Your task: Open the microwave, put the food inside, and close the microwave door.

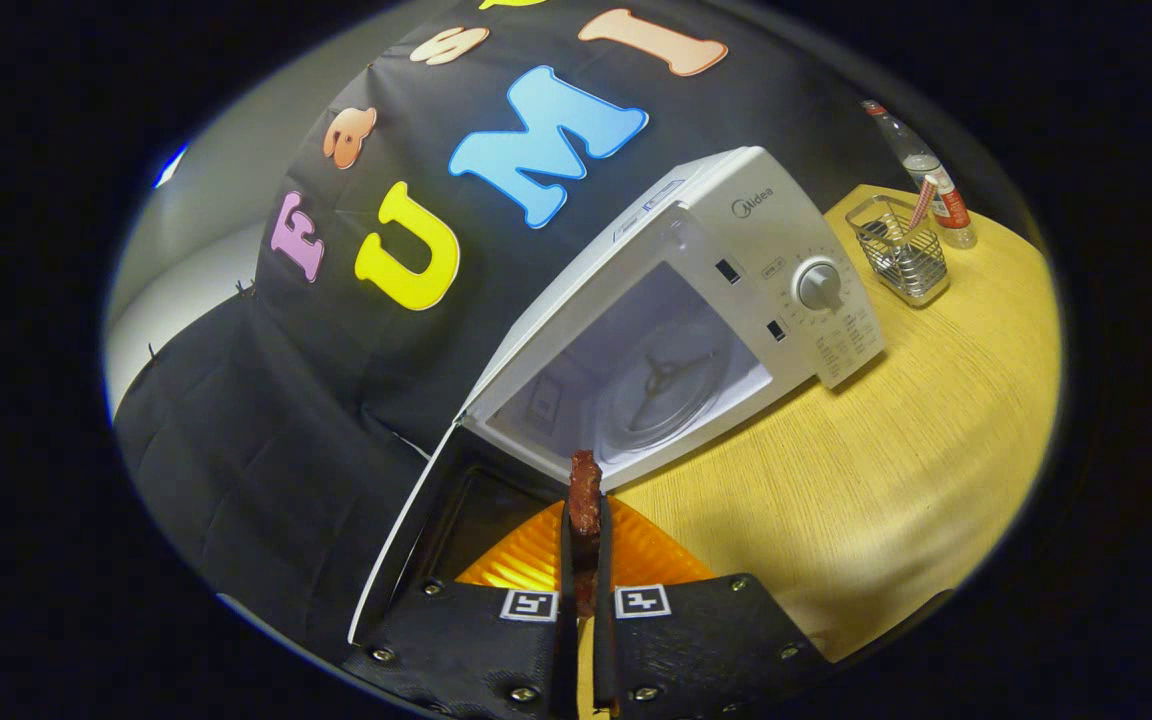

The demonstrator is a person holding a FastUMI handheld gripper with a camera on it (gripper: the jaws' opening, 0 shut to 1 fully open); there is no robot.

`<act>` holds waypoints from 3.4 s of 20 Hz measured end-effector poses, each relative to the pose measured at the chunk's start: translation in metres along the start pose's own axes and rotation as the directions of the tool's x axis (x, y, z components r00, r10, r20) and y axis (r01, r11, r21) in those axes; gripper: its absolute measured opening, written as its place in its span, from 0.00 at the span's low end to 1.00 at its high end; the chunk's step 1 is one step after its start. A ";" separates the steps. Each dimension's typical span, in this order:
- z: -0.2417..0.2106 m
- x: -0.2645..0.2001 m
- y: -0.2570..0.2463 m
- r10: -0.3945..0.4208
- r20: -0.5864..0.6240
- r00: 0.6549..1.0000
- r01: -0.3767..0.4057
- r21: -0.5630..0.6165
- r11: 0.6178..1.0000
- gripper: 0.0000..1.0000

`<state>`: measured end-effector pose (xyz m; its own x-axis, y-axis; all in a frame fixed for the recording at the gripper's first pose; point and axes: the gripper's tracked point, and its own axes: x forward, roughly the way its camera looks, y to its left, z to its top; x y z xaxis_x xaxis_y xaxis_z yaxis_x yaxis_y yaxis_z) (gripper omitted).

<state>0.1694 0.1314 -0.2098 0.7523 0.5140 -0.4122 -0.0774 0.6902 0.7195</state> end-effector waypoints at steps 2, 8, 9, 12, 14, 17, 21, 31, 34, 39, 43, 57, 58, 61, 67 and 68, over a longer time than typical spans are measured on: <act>0.005 0.020 -0.003 0.001 0.016 1.000 -0.001 0.020 1.000 0.06; 0.008 0.070 -0.019 -0.031 0.053 0.998 0.030 0.026 0.999 0.06; 0.008 0.077 -0.019 -0.031 0.060 0.998 0.029 0.032 0.999 0.06; 0.012 0.099 -0.025 -0.044 0.089 0.995 0.040 0.047 0.998 0.06; 0.016 0.112 -0.028 -0.057 0.104 0.993 0.053 0.033 0.998 0.06; 0.020 0.130 -0.035 -0.074 0.119 0.990 0.075 -0.001 0.997 0.06; 0.027 0.152 -0.046 -0.110 0.149 0.983 0.112 -0.006 0.994 0.06; 0.024 0.191 -0.065 -0.182 0.177 0.967 0.182 0.019 0.983 0.06; 0.032 0.196 -0.070 -0.202 0.195 0.960 0.205 0.007 0.979 0.07; 0.053 0.191 -0.071 -0.252 0.315 0.915 0.314 -0.167 0.935 0.79; 0.058 0.179 -0.058 -0.227 0.347 0.910 0.340 -0.310 0.888 0.97; 0.023 0.026 0.092 0.032 0.322 0.946 0.166 -0.569 0.806 0.97; 0.018 0.015 0.107 0.062 0.320 0.945 0.147 -0.587 0.796 0.97; -0.007 -0.010 0.136 0.108 0.289 0.951 0.099 -0.619 0.779 0.97; -0.077 -0.046 0.210 0.245 0.186 0.951 -0.051 -0.692 0.720 0.97; -0.092 -0.049 0.220 0.263 0.160 0.951 -0.078 -0.701 0.709 0.97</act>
<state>0.0554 0.3047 -0.0826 0.8002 0.5890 -0.1128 -0.5722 0.8061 0.1508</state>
